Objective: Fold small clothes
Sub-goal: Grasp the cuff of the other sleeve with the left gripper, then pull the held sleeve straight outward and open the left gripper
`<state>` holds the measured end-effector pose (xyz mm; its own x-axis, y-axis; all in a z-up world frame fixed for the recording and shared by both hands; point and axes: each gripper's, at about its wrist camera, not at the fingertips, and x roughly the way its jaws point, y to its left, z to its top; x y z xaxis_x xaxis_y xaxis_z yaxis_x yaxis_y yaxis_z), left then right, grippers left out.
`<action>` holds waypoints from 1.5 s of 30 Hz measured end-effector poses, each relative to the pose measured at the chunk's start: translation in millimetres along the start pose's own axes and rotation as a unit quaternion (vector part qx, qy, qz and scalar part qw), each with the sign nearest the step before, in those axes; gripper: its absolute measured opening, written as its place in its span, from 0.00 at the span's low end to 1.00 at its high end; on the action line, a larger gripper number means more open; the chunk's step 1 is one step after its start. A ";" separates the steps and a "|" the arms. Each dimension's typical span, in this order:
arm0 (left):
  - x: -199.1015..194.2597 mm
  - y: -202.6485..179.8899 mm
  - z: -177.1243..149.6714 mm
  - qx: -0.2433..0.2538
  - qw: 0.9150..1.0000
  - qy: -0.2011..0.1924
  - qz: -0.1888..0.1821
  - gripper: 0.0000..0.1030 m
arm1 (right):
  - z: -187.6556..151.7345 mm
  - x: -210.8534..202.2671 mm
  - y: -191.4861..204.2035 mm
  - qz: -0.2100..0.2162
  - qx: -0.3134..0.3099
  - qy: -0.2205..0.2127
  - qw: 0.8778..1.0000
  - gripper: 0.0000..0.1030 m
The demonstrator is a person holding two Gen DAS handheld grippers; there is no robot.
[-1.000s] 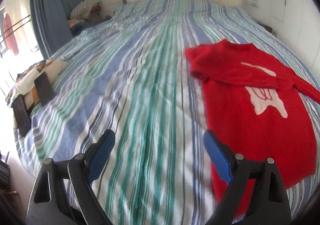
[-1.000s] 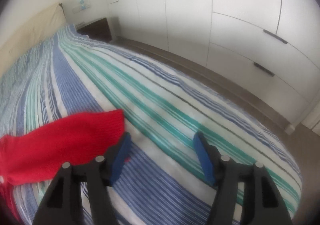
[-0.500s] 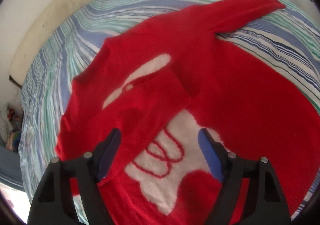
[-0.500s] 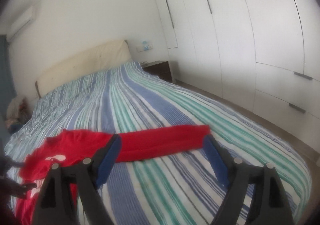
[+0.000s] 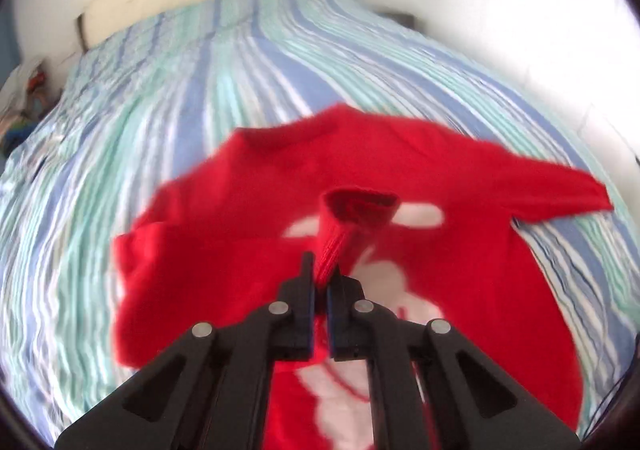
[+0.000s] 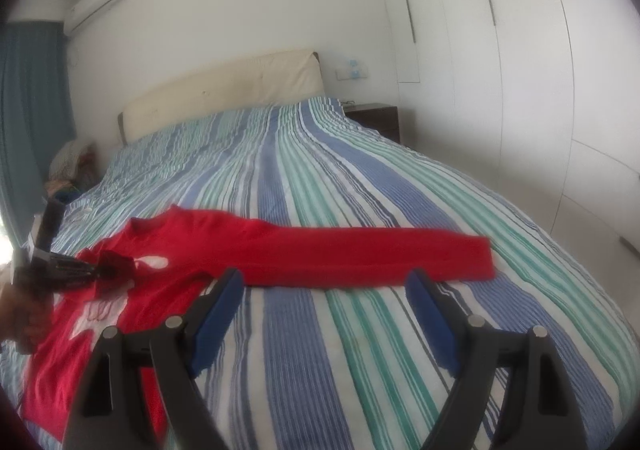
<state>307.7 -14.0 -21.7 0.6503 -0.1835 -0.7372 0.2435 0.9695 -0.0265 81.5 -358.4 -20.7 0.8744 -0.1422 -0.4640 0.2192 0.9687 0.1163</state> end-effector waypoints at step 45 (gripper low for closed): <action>-114.4 290.3 -196.0 -0.396 0.886 0.019 0.240 0.72 | -25.1 39.5 19.7 0.006 -0.033 0.079 0.996 0.80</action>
<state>162.9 320.3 -77.4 0.5139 0.2726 -0.8134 -0.6464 0.7464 -0.1582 109.5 -339.8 -58.7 0.7967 -0.1025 -0.5956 0.1768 0.9819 0.0675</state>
